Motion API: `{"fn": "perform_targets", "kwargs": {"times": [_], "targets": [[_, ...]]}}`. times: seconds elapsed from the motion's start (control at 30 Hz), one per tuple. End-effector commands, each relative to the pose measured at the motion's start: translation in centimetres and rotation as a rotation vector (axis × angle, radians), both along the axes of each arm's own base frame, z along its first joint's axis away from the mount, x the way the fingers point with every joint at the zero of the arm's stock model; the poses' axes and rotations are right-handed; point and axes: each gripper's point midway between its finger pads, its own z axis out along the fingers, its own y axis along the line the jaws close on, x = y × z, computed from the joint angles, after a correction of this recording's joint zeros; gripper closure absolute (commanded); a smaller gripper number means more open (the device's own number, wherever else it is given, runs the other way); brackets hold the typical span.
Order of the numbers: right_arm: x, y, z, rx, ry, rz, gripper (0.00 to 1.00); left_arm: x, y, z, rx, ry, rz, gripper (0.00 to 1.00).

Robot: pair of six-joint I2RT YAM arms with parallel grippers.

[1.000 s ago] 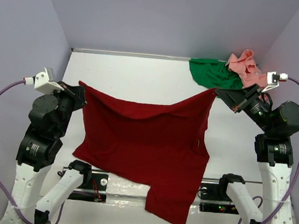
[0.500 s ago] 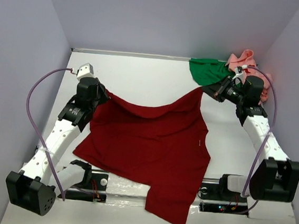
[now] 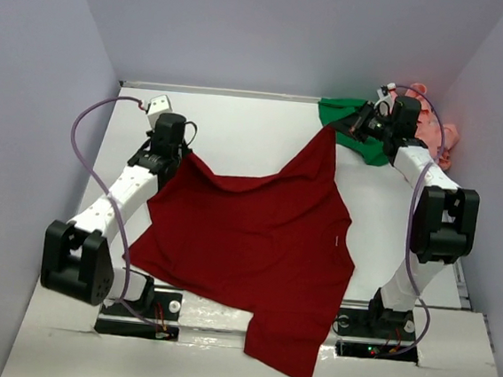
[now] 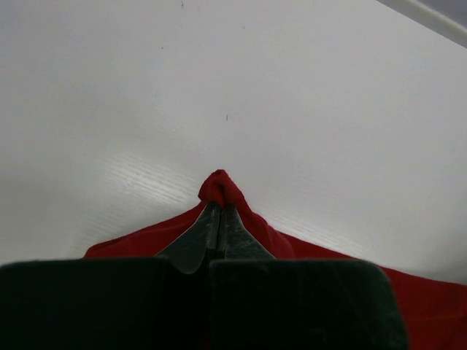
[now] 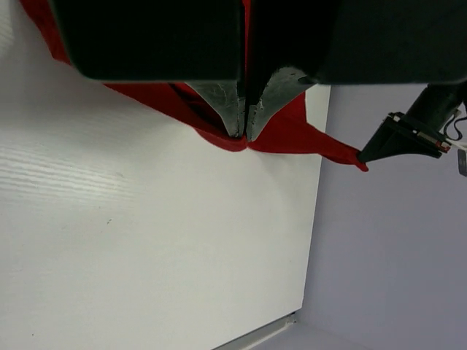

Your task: Fold and stack the t-shirts

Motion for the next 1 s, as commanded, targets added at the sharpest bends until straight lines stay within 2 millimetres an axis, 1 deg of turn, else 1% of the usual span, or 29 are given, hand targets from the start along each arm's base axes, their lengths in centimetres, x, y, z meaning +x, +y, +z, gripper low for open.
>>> {"fn": "perform_targets", "kwargs": {"times": [0.0, 0.03, 0.07, 0.1, 0.13, 0.17, 0.2, 0.23, 0.27, 0.33, 0.37, 0.4, 0.43, 0.47, 0.5, 0.53, 0.57, 0.6, 0.63, 0.67, 0.7, 0.73, 0.8, 0.83, 0.87, 0.9, 0.93, 0.97], "targets": [[2.4, 0.3, 2.7, -0.022, -0.13, 0.01, 1.0, 4.3, 1.5, 2.7, 0.041, -0.092, 0.078, 1.0], [2.7, 0.2, 2.4, -0.023, -0.125, 0.008, 1.0, 5.2, 1.6, 1.8, 0.036, -0.075, 0.079, 1.0], [3.0, 0.2, 2.0, -0.024, -0.119, 0.006, 1.0, 6.3, 1.6, 2.5, 0.017, -0.102, 0.078, 1.0], [3.3, 0.1, 1.7, -0.028, -0.118, 0.001, 1.0, 7.0, 1.5, 2.5, 0.0, -0.107, 0.068, 1.0], [3.7, 0.1, 0.8, -0.03, -0.101, 0.0, 1.0, 7.9, 2.0, 1.6, -0.003, -0.09, 0.078, 1.0], [4.0, 0.1, 0.8, -0.033, -0.107, 0.001, 1.0, 9.0, 2.0, 2.5, -0.009, -0.108, 0.075, 1.0], [4.3, 0.1, 0.4, -0.04, -0.106, 0.002, 1.0, 9.7, 1.9, 2.4, -0.01, -0.101, 0.067, 1.0], [4.6, 0.0, 0.2, -0.042, -0.104, -0.001, 1.0, 10.4, 2.1, 1.2, 0.0, -0.067, 0.069, 1.0], [5.2, 0.0, -0.2, -0.046, -0.102, -0.001, 1.0, 11.4, 2.1, 2.2, 0.001, -0.087, 0.072, 1.0], [5.9, 0.0, -0.7, -0.054, -0.102, 0.001, 1.0, 12.2, 2.5, 2.1, 0.013, -0.077, 0.083, 1.0], [6.7, -0.1, -1.3, -0.067, -0.096, -0.004, 1.0, 13.1, 2.9, 2.0, 0.012, -0.076, 0.091, 1.0], [7.1, -0.2, -1.5, -0.069, -0.093, -0.004, 1.0, 13.5, 3.1, 2.0, 0.006, -0.076, 0.095, 1.0], [7.5, -0.2, -1.7, -0.074, -0.094, -0.004, 1.0, 14.2, 3.4, 1.2, 0.004, -0.061, 0.1, 1.0], [7.9, -0.3, -3.1, -0.079, -0.059, -0.006, 1.0, 14.9, 3.9, 1.7, -0.001, -0.071, 0.107, 1.0], [8.8, -0.4, -2.4, -0.09, -0.085, -0.014, 1.0, 15.0, 4.0, 1.1, -0.001, -0.045, 0.1, 1.0], [9.1, -0.4, -2.6, -0.093, -0.084, -0.014, 1.0, 15.4, 4.1, 0.9, -0.004, -0.044, 0.099, 1.0], [9.6, -0.5, -3.8, -0.099, -0.061, -0.02, 1.0, 16.1, 4.3, 0.4, 0.0, -0.033, 0.093, 1.0], [10.1, -0.6, -4.0, -0.105, -0.066, -0.024, 1.0, 16.4, 4.3, 0.2, 0.003, -0.026, 0.092, 1.0], [10.7, -0.7, -3.3, -0.111, -0.083, -0.033, 1.0, 16.7, 4.4, -0.8, 0.009, -0.001, 0.092, 1.0], [10.9, -0.9, -3.7, -0.117, -0.066, -0.041, 1.0, 16.9, 4.5, -1.1, 0.012, 0.006, 0.092, 1.0], [11.4, -1.2, -4.2, -0.138, -0.057, -0.063, 1.0, 17.3, 4.5, -0.9, 0.01, 0.002, 0.091, 1.0], [12.0, -1.5, -4.4, -0.151, -0.06, -0.076, 1.0, 17.4, 4.8, -1.7, 0.013, 0.025, 0.097, 1.0], [12.7, -2.1, -5.0, -0.183, -0.049, -0.111, 1.0, 17.7, 5.2, -1.8, 0.012, 0.03, 0.103, 1.0], [13.0, -2.3, -5.5, -0.196, -0.042, -0.121, 1.0, 17.7, 5.7, -2.4, 0.012, 0.045, 0.11, 1.0], [13.3, -2.4, -5.2, -0.2, -0.05, -0.128, 1.0, 17.8, 5.9, -2.8, 0.013, 0.053, 0.111, 1.0], [13.5, -2.7, -5.8, -0.215, -0.038, -0.139, 1.0, 17.8, 6.3, -3.2, 0.017, 0.062, 0.113, 1.0], [13.6, -2.8, -5.6, -0.222, -0.042, -0.144, 1.0, 17.8, 6.3, -3.2, 0.018, 0.064, 0.112, 1.0], [13.8, -3.1, -5.9, -0.235, -0.031, -0.161, 1.0, 17.9, 6.8, -3.6, 0.019, 0.072, 0.121, 1.0]]}}
